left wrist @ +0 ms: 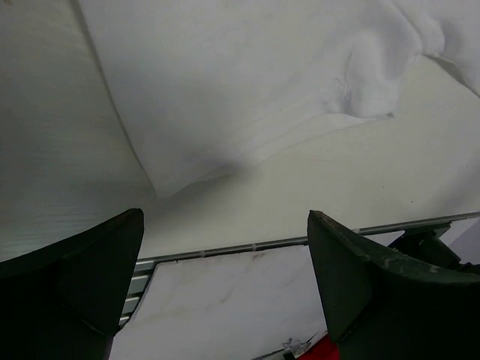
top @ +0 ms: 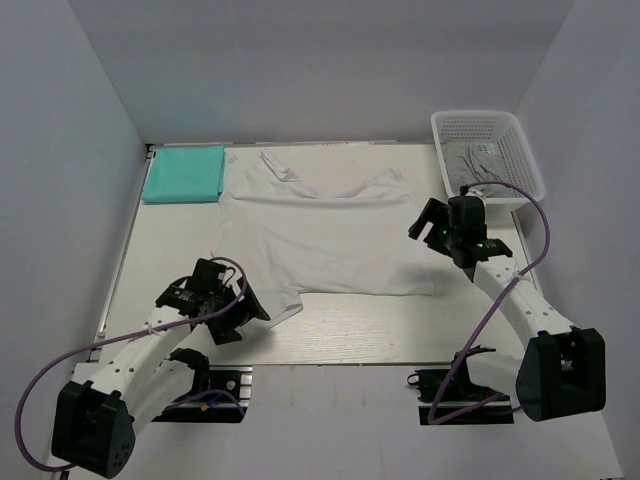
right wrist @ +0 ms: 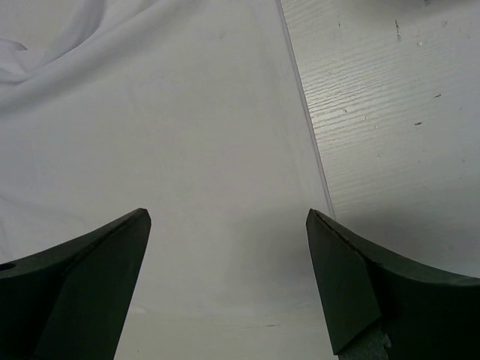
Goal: Fold and stack the t-shirts
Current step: Grap the side of the flattened tshirt closest away from the robot with both arms
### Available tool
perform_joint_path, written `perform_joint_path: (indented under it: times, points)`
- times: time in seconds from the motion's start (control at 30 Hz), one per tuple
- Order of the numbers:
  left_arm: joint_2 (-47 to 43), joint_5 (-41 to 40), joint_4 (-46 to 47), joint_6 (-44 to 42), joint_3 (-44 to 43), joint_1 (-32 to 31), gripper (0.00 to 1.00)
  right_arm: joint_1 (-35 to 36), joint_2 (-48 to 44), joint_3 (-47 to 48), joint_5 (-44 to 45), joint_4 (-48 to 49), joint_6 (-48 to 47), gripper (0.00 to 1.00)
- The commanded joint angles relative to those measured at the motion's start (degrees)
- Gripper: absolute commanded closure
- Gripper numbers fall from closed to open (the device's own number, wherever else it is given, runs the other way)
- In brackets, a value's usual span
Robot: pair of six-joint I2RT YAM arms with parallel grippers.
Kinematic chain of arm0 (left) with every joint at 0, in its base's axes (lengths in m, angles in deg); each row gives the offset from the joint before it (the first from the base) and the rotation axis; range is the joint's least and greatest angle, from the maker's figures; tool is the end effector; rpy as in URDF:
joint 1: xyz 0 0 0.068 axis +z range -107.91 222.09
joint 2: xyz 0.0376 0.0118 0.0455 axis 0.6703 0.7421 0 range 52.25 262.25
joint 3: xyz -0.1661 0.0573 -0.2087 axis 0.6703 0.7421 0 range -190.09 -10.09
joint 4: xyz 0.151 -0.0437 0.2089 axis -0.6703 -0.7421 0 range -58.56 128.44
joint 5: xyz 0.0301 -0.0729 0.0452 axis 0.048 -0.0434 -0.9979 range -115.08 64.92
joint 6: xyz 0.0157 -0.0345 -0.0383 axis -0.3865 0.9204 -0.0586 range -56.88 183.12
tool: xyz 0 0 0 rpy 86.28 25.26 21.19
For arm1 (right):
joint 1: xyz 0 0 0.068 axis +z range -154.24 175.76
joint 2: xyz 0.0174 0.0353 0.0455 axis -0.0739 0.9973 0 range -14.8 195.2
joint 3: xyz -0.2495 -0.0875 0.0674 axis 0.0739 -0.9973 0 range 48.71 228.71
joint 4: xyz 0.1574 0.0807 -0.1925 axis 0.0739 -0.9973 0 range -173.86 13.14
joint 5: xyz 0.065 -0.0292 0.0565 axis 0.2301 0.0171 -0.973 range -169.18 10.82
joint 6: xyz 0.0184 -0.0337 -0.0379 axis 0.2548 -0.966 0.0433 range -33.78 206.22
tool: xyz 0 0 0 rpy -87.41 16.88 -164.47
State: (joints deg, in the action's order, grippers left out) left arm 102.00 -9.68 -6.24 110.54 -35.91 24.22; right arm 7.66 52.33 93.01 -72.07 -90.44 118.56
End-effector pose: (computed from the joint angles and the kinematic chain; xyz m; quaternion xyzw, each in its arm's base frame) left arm 0.1277 -0.0511 0.1697 -0.2243 0.9479 -0.2100 0.0837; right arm 0.2498 0.0481 0.2520 0.1856 0.8718 0.1182 0.4376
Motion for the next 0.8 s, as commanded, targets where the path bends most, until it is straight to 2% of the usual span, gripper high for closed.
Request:
perform_joint_path:
  times: [0.0,0.27,0.37,0.4,0.47,0.5,0.6,0.7,0.73,0.77]
  points:
    - [0.6,0.0,-2.6,3.6,-0.7,-1.5,0.00,-0.7,-0.4,-0.7,0.4,0.1,0.8,0.10]
    - [6.6,-9.1,-1.5,7.0,-0.3,-4.8,0.12,-1.4,0.7,-1.3,0.5,-0.1,0.1,0.10]
    - [7.6,-11.5,0.6,7.0,-0.3,-5.3,0.23,-2.0,0.5,-1.8,-0.7,0.1,0.1,0.10]
    - [8.2,-11.5,1.5,7.0,-0.3,-5.3,0.31,-2.1,0.3,-2.0,-2.0,0.1,0.1,0.10]
    - [9.3,-11.5,5.1,7.0,1.6,-5.3,0.39,-2.1,0.3,-2.3,-2.6,0.4,0.4,0.10]
    - [9.8,-11.0,6.1,7.0,1.7,-5.3,0.47,-2.3,0.1,-2.3,-3.0,0.2,0.4,0.10]
    - [11.5,-9.5,10.0,7.0,4.1,-5.3,0.60,-2.2,0.2,-2.1,-3.9,-1.1,0.4,0.10]
    - [12.1,-10.0,10.6,7.0,4.9,-5.9,0.82,-2.1,-1.0,-3.3,-3.4,-3.1,0.3,0.10]
    - [12.1,-10.6,10.6,7.0,4.9,-5.9,1.00,-2.1,-1.2,-4.0,-2.6,-3.7,0.3,0.10]
    - [12.1,-11.1,9.5,7.0,3.6,-5.9,1.00,-2.1,-2.3,-4.4,-2.1,-4.6,0.3,0.10]
